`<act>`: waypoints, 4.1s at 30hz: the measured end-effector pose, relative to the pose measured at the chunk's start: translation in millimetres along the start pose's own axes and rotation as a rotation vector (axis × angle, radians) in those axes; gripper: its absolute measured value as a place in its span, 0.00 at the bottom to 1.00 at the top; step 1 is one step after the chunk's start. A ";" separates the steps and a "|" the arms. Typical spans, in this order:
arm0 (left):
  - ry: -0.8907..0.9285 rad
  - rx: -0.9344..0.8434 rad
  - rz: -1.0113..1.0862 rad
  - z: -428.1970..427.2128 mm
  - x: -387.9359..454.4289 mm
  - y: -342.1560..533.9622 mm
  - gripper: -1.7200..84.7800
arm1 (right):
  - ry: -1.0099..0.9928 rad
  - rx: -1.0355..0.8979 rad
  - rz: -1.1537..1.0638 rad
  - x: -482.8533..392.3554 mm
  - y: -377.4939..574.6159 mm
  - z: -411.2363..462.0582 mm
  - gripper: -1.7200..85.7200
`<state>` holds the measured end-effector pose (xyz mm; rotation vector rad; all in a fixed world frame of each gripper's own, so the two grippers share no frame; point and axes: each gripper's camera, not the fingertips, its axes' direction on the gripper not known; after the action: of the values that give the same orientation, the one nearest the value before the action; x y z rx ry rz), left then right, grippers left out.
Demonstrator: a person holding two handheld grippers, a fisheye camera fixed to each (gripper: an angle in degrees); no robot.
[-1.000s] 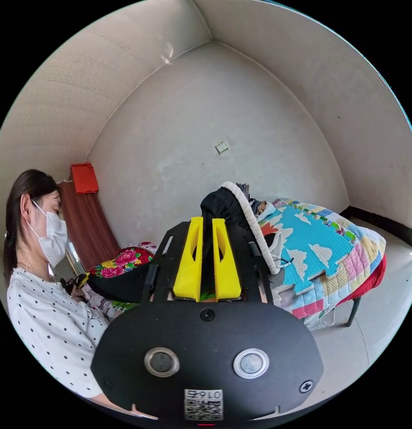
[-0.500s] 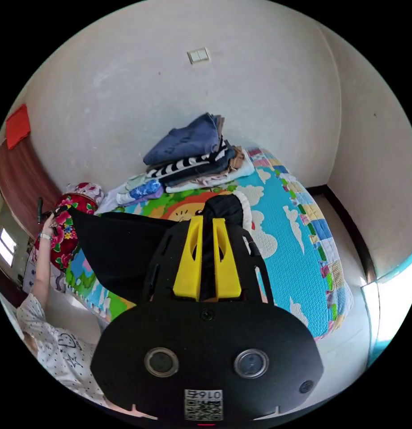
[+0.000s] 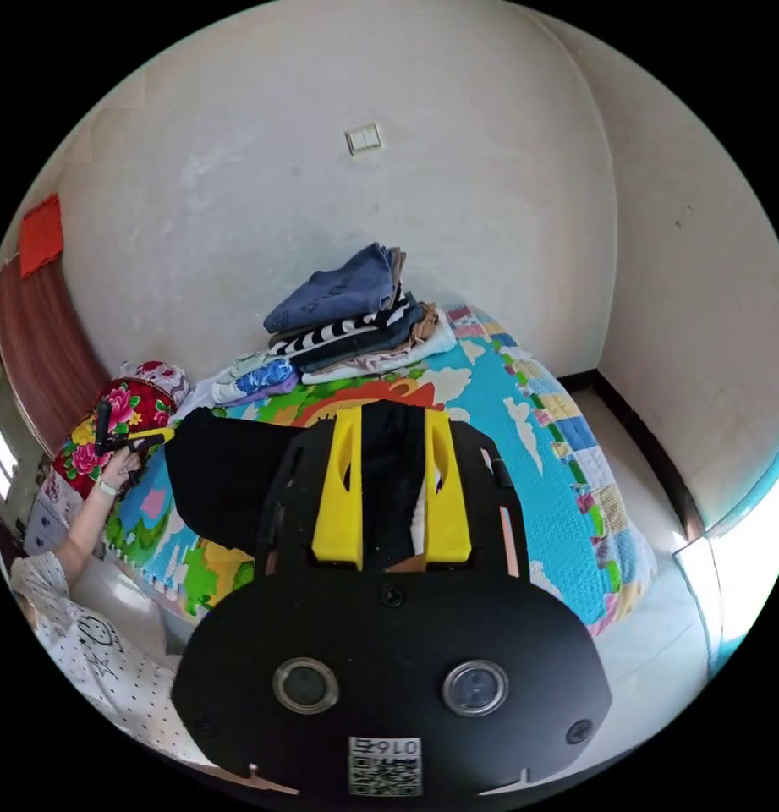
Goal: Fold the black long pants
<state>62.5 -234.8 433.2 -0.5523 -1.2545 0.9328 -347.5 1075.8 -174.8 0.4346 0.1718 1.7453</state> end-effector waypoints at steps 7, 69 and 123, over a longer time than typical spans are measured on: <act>0.117 -0.059 0.219 61.0 101.7 -40.2 0.11 | -0.032 -0.309 -0.196 9.6 25.8 32.2 0.21; 0.040 -0.101 0.231 -14.0 157.7 -185.0 0.01 | 0.094 0.004 -1.117 -516.0 -4.9 -49.9 0.16; 0.162 -0.035 0.044 23.6 220.7 -46.7 0.13 | 0.034 -0.155 -0.113 -90.8 112.6 -136.2 0.03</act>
<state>60.6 -78.7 597.7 -0.6723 -1.1180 0.8858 -487.0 979.3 -278.2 0.2770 0.0834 1.6420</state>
